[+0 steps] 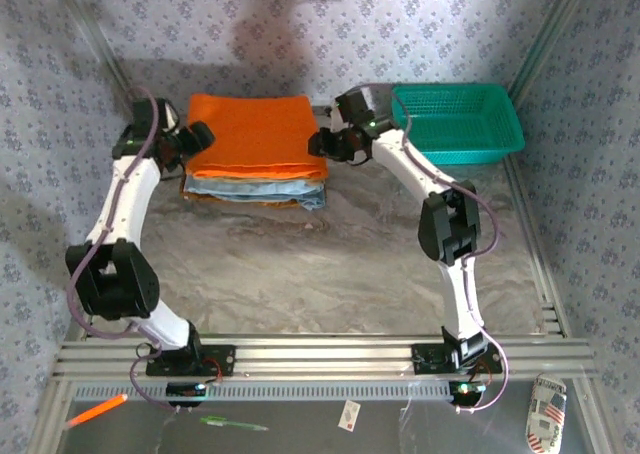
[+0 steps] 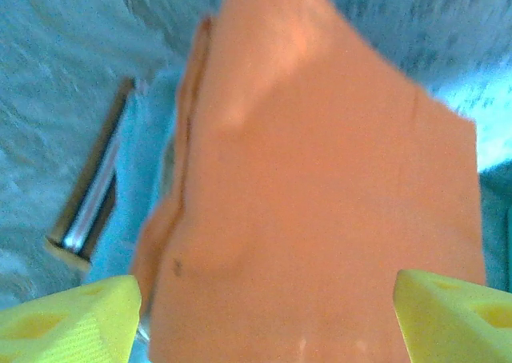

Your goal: Fold and stack the trousers

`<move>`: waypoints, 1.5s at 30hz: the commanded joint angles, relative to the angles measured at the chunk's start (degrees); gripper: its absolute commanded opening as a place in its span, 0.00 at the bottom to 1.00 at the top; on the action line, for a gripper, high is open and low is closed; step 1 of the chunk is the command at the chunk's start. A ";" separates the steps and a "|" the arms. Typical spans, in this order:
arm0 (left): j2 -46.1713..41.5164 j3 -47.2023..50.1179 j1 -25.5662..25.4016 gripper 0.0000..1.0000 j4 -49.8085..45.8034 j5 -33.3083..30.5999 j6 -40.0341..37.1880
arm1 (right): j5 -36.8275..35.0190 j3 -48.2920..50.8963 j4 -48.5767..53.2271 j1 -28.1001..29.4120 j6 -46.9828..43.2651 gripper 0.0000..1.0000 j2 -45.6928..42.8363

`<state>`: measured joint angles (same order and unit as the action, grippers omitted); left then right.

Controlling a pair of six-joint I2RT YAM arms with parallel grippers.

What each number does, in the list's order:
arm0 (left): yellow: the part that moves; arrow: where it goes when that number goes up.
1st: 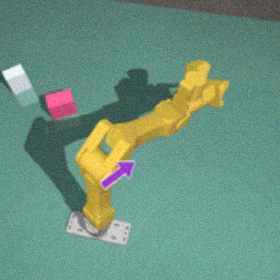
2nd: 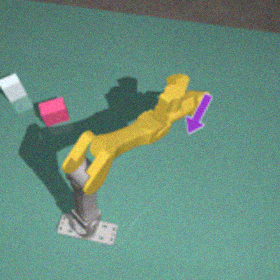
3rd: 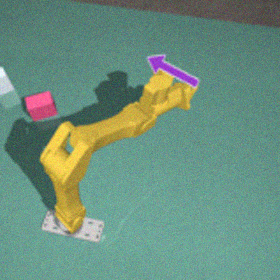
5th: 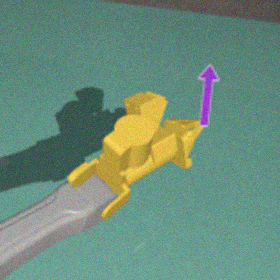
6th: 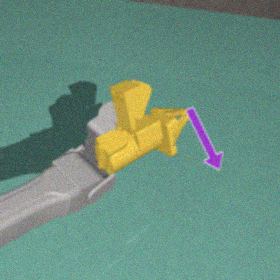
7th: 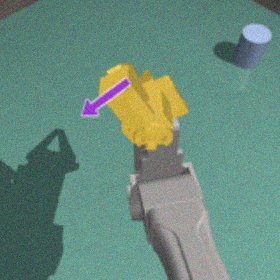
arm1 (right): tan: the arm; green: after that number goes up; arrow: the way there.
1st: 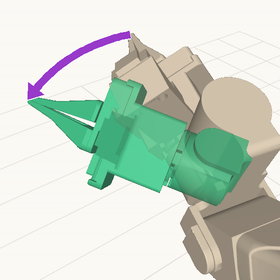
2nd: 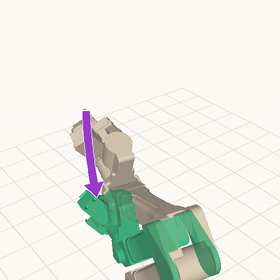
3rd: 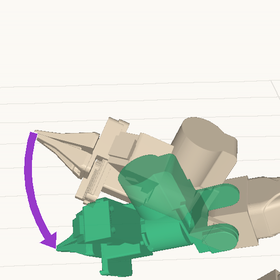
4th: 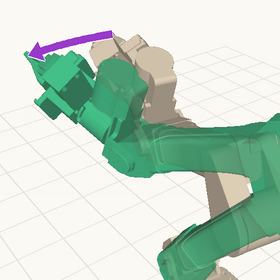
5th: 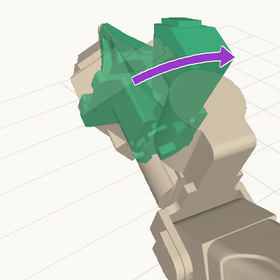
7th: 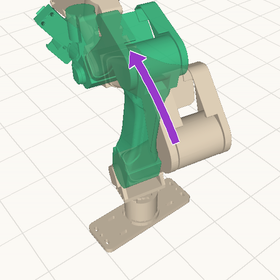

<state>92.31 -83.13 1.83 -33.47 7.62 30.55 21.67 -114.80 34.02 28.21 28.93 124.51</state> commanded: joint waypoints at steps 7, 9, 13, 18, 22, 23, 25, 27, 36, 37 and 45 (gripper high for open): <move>12.85 -1.32 1.56 0.77 -3.89 -4.35 1.93 | -1.49 -9.00 8.49 1.49 0.85 0.35 8.14; 10.36 -1.42 1.94 0.79 -4.32 -4.28 1.98 | -2.07 -11.29 11.48 1.50 -0.46 0.37 6.85; 1.89 -0.84 2.59 0.86 -5.11 -5.02 2.14 | -4.09 -11.17 13.66 1.56 -2.05 0.43 -0.17; -10.65 0.01 2.83 0.91 -9.52 -3.05 2.28 | -5.78 -5.88 13.17 2.23 -2.56 0.48 -11.01; -22.70 1.35 2.78 1.00 -9.41 0.62 2.24 | -8.02 2.25 10.05 3.96 -3.08 0.51 -22.32; -25.22 1.70 2.80 1.00 -9.46 0.77 2.19 | -9.06 3.70 9.88 4.45 -3.17 0.52 -24.50; -30.61 3.01 2.73 1.00 -9.63 1.45 2.56 | -11.30 7.76 8.55 5.70 -3.35 0.54 -29.73; -35.51 5.81 2.36 0.99 -9.76 2.88 3.68 | -14.11 12.57 7.10 6.68 -2.96 0.57 -34.05; -44.82 28.49 -30.46 0.89 0.44 -12.65 4.59 | -20.60 42.71 -2.36 5.65 4.07 0.59 -50.69; -41.47 28.61 -36.01 0.90 1.89 -16.51 4.67 | -21.40 45.25 -2.43 4.93 5.05 0.61 -52.63; -3.51 14.12 -48.48 0.95 14.12 -24.86 8.25 | -20.18 61.25 -1.68 -5.10 9.82 0.70 -66.92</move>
<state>82.76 -64.16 -46.61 -26.09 -12.01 36.38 2.11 -55.75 33.04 25.43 36.07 61.56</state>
